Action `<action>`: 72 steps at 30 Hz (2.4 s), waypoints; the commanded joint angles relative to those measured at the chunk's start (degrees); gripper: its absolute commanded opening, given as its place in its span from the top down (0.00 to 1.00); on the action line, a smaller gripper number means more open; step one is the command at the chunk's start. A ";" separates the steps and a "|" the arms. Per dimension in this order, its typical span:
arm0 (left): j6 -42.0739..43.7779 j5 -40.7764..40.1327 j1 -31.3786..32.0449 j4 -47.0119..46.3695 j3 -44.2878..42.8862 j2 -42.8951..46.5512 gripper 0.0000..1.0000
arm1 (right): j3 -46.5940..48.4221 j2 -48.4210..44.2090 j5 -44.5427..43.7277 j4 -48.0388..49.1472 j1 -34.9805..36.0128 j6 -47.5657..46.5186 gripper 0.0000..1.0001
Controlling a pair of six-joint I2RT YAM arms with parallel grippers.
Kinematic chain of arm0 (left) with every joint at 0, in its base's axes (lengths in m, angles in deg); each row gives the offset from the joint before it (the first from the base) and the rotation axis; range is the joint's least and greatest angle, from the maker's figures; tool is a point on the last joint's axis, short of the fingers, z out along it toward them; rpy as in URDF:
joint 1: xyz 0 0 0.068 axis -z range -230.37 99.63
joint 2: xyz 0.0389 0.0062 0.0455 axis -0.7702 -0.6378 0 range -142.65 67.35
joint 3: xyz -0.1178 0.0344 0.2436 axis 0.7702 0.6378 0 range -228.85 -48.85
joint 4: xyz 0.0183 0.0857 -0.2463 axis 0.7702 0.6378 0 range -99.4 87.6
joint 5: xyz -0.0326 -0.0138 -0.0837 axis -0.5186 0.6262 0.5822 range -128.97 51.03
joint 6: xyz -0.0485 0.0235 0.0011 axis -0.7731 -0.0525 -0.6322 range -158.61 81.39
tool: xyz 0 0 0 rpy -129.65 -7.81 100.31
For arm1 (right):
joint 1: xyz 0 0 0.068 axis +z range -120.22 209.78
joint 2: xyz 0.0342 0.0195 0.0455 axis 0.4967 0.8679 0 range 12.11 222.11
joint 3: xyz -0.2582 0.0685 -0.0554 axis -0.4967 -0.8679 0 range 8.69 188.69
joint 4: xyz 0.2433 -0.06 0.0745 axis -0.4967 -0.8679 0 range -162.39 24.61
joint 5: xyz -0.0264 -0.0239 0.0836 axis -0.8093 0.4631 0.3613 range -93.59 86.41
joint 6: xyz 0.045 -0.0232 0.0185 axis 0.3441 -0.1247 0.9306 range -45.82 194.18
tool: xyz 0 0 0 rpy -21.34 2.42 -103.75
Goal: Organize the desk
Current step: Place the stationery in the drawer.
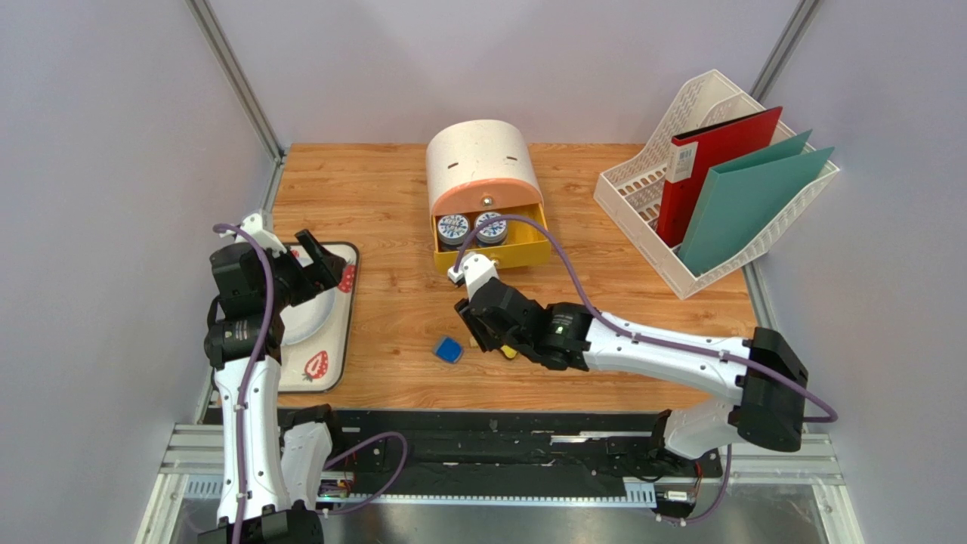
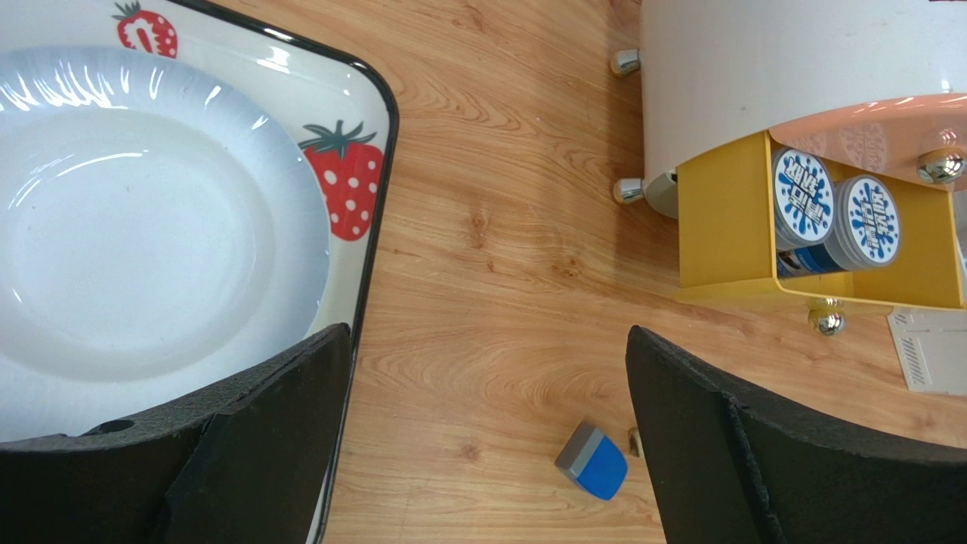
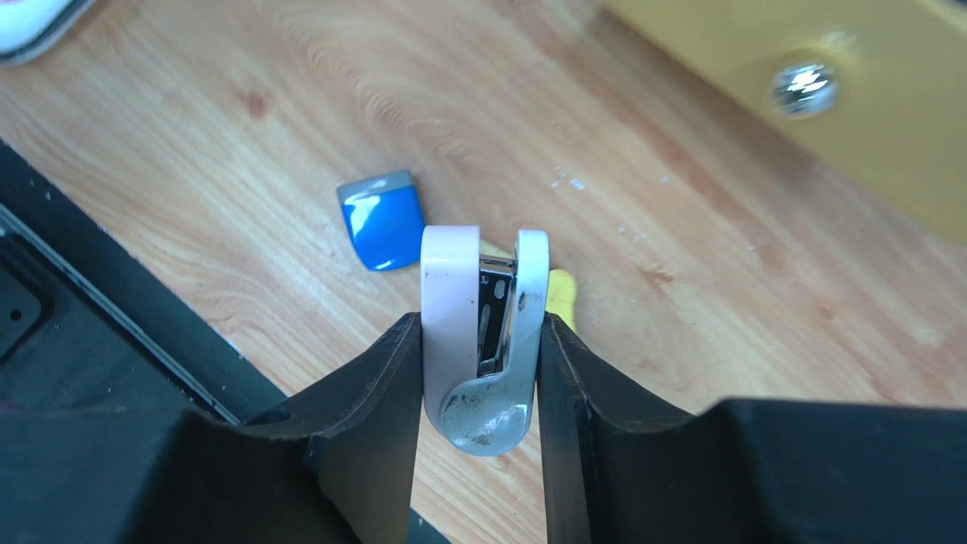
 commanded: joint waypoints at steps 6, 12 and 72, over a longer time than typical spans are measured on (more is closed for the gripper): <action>0.79 0.42 -0.57 -1.26 0.00 0.24 0.01 | 4.65 -7.79 -4.27 0.54 -8.23 -2.54 0.62; 0.79 0.42 -0.57 -1.35 -0.09 0.16 0.01 | 7.11 -7.62 -2.43 -0.16 -15.97 -0.16 0.63; 0.70 0.51 -0.58 -1.52 0.09 -0.28 0.01 | 20.73 13.47 -1.99 -0.16 -28.72 5.55 0.52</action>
